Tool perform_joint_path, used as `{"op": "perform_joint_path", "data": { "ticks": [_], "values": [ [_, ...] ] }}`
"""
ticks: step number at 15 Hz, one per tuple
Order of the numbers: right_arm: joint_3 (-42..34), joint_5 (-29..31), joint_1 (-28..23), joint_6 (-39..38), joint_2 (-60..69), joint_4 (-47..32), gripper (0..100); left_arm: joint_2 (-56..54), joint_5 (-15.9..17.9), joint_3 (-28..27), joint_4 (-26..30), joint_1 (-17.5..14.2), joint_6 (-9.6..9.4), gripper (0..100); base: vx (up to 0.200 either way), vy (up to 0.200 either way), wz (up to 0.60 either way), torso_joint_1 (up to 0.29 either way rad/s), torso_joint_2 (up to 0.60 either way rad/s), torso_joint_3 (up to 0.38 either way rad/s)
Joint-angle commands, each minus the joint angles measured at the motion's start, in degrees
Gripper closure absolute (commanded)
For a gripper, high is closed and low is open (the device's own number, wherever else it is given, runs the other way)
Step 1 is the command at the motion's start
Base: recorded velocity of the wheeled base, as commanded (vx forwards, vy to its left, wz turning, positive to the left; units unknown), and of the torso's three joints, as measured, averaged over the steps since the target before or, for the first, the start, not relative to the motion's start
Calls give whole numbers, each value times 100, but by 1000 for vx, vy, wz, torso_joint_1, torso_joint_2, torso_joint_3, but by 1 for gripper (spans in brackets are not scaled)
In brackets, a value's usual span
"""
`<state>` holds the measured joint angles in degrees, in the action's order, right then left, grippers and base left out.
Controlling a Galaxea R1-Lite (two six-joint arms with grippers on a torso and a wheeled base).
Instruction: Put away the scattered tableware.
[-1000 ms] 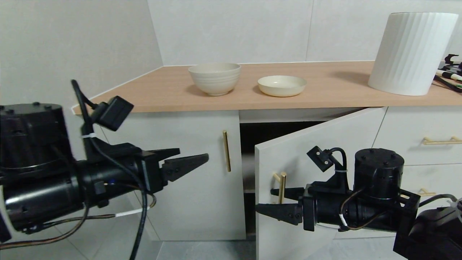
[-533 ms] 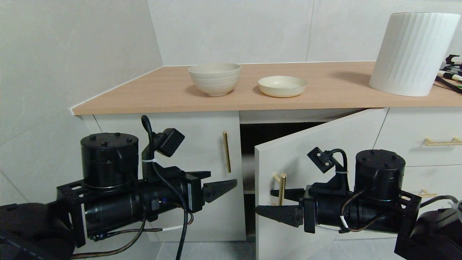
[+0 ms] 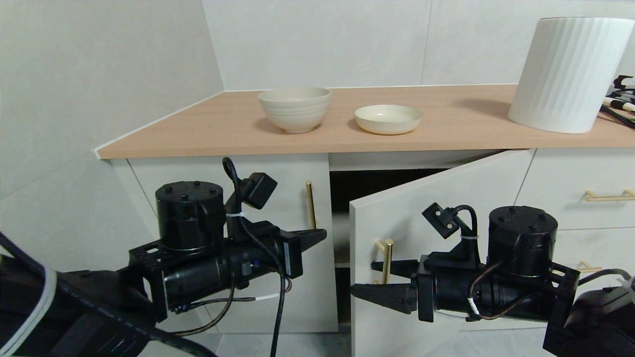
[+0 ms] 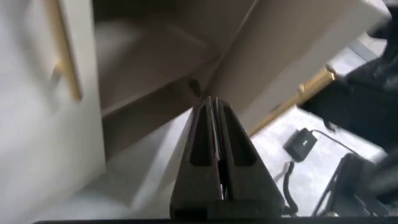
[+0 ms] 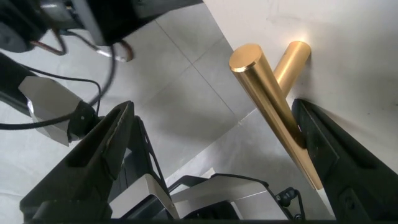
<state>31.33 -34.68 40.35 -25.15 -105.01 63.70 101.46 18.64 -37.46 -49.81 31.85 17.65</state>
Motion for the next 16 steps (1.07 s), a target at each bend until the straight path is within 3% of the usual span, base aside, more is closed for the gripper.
{"op": "perform_joint_path", "data": {
  "ticks": [1,3,7,16],
  "values": [
    [-30,14,-1,1,7,-6,0,682,34,-376,-336,23,1,100,0,0,0,0,0,0],
    [-39,14,-1,1,86,-6,0,981,96,-376,-688,31,1,100,0,0,0,0,0,0],
    [-74,5,-1,1,112,-6,0,2053,184,-385,-2507,172,-122,100,0,0,0,0,0,0],
    [-241,14,8,28,130,2,0,2088,193,-517,-2657,392,-113,100,0,0,0,0,0,0]
  ]
}}
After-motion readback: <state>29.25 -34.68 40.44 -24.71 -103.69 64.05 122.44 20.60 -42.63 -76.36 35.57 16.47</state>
